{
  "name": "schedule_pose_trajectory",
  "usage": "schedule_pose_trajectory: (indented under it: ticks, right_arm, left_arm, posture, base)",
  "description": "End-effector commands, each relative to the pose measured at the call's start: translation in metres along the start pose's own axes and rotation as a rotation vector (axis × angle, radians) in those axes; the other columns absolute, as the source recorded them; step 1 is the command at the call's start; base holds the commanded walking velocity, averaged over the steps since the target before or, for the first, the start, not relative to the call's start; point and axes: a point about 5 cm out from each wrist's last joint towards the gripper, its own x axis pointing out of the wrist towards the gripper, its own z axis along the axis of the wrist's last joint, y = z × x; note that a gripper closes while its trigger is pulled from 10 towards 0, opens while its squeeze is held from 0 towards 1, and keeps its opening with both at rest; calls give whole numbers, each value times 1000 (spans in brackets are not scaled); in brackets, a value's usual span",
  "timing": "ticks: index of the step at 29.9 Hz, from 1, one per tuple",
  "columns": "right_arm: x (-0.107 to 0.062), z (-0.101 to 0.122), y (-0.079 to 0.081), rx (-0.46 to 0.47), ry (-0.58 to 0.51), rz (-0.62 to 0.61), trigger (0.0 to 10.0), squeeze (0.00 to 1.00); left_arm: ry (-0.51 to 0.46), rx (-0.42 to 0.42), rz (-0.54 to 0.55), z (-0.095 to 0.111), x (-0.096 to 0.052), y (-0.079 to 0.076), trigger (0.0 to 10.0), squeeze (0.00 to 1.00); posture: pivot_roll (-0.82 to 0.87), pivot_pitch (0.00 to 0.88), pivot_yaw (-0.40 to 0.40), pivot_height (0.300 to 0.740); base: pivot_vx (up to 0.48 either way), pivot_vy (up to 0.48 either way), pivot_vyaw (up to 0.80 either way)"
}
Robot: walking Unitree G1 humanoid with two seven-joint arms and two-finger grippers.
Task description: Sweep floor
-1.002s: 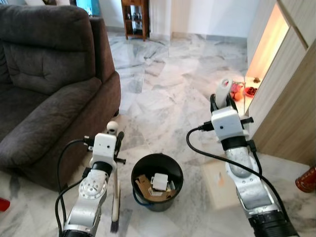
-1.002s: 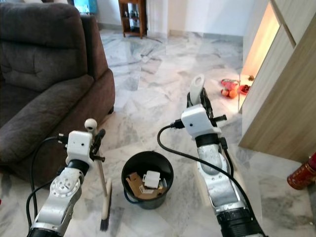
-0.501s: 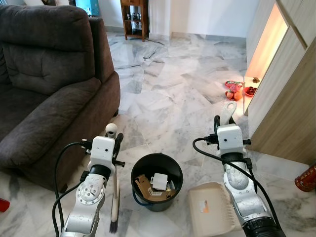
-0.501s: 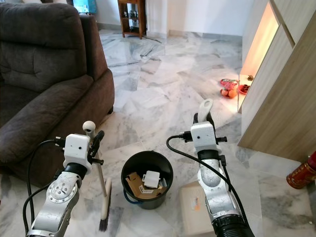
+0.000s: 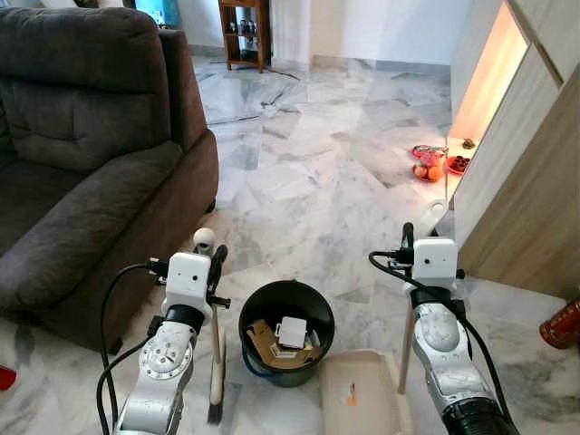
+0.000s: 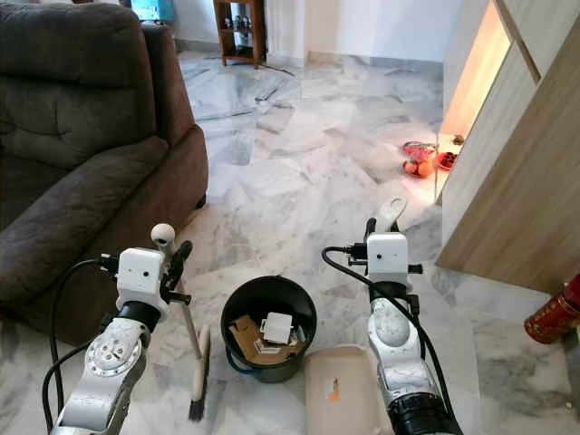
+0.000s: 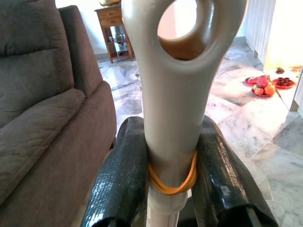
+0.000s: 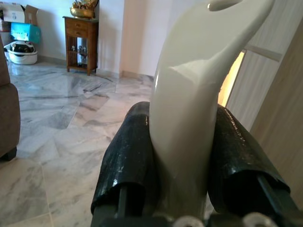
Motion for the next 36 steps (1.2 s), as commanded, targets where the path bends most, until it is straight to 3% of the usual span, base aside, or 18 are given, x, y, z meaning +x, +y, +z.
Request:
schedule_pose_trajectory:
  ticks: [1,25,36]
  right_arm:
    - [4,6,2,15,-34,2,10000,0]
    - [5,5,5,14,-38,19,10000,0]
    - [6,4,5,-1,-39,23,10000,0]
  left_arm:
    - [-46,1,-1,9,0,1,10000,0]
    - [-58,0,-5,10,1,1,10000,0]
    - [-65,-1,-11,12,3,2,10000,0]
  posture:
    - [107,69,34,740]
    - [108,37,38,740]
    - [113,53,45,740]
  base:
    - [0,0,0]
    - [0,0,0]
    - [-258,0,0]
